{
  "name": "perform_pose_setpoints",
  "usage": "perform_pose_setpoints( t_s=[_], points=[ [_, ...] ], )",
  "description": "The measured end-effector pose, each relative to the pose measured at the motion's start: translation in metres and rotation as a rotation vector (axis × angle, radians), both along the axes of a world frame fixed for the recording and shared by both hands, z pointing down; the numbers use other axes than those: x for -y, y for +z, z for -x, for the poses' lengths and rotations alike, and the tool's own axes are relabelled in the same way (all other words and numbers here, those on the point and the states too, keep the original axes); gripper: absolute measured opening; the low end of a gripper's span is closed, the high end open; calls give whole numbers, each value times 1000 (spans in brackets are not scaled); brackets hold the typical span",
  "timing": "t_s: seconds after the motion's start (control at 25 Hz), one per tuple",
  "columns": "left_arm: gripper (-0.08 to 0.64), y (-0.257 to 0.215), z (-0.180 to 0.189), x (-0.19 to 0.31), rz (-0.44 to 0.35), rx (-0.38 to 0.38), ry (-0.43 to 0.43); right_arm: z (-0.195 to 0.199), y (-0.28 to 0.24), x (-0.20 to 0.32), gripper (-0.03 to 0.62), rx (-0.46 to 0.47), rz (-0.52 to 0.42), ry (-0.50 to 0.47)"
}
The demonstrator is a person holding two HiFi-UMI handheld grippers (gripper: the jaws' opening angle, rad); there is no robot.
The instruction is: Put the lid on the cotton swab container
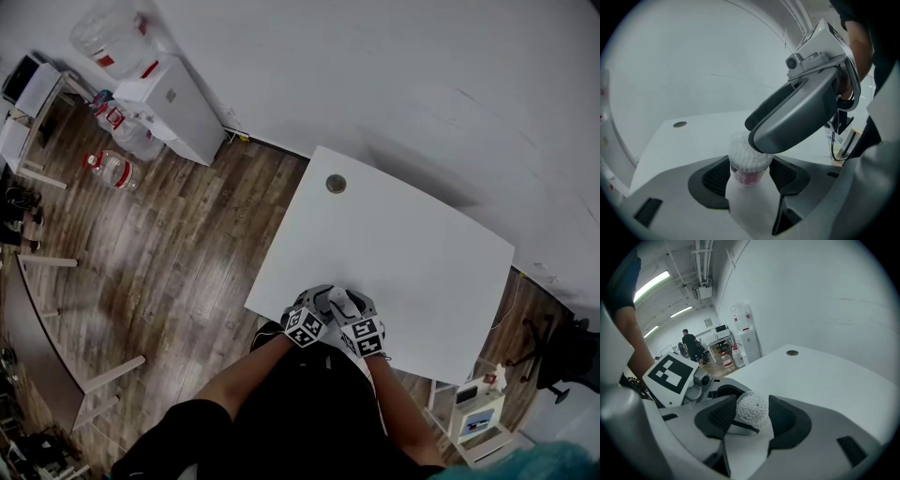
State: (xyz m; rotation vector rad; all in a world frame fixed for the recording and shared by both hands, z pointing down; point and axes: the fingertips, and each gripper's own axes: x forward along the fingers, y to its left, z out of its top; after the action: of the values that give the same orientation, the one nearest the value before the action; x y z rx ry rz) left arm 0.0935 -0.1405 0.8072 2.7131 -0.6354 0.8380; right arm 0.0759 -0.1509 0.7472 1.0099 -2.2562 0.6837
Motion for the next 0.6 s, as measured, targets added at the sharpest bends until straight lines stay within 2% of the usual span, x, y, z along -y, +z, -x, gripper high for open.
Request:
perform_pose_setpoints(
  t_s=[0.36, 0.6],
  points=[
    [259, 1, -1, -2, 11, -2, -6, 1, 7, 0, 209, -32, 30, -14],
    [259, 1, -1, -3, 11, -5, 1, -1, 14, -2, 209, -7, 91, 38]
  ],
)
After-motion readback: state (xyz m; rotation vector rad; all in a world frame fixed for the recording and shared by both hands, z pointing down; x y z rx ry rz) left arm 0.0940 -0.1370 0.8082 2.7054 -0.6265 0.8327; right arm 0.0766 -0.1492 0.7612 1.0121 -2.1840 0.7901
